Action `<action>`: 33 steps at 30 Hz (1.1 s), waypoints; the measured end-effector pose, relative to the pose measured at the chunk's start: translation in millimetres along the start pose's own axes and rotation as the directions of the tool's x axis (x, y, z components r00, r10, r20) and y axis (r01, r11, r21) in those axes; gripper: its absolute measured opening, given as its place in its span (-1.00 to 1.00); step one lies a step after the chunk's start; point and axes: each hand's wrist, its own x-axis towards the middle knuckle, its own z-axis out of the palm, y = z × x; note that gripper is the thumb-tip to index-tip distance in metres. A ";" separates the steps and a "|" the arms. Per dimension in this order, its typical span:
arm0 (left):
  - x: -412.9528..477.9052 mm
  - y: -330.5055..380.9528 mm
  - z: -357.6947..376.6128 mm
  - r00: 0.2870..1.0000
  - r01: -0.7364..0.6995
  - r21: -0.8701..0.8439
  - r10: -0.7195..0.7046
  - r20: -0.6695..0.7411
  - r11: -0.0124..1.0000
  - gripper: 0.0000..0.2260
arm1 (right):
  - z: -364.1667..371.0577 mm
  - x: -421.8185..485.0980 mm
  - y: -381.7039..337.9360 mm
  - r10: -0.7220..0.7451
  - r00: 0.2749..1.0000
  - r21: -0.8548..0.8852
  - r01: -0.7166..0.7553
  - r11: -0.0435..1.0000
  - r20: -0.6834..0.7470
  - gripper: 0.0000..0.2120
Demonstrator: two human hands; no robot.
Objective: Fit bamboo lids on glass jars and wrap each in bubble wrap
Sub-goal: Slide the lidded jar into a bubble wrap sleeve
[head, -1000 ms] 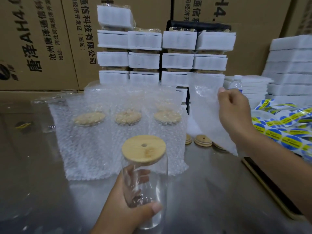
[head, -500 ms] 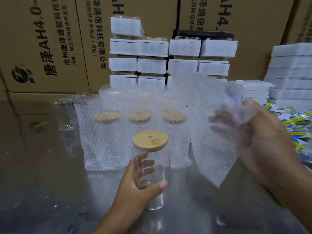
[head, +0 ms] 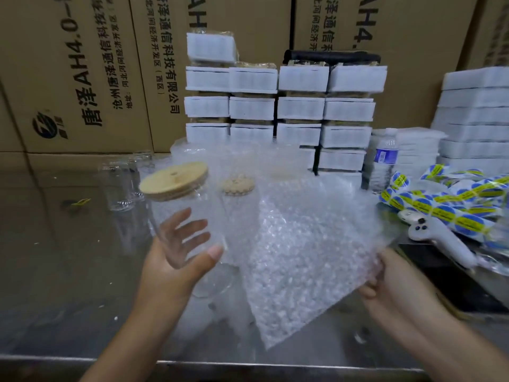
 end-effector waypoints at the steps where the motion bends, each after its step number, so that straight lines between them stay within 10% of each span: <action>1: 0.8 3.8 -3.4 1.000 -0.011 -0.005 0.011 -0.012 1.000 -0.44 | 12.5 -2.6 4.0 0.052 0.994 -0.034 -0.049 0.998 0.097 -0.67; 19: 6.6 28.0 -8.5 0.993 -0.112 -0.023 0.111 -0.037 0.993 -0.43 | -31.6 -17.7 5.6 0.369 0.928 -0.499 -0.340 0.797 -0.043 -0.82; 33: -16.6 18.4 42.2 0.990 -0.012 0.053 0.004 0.143 0.998 -0.32 | -24.3 -20.5 11.9 0.269 0.955 -0.751 -0.085 0.654 0.126 -0.85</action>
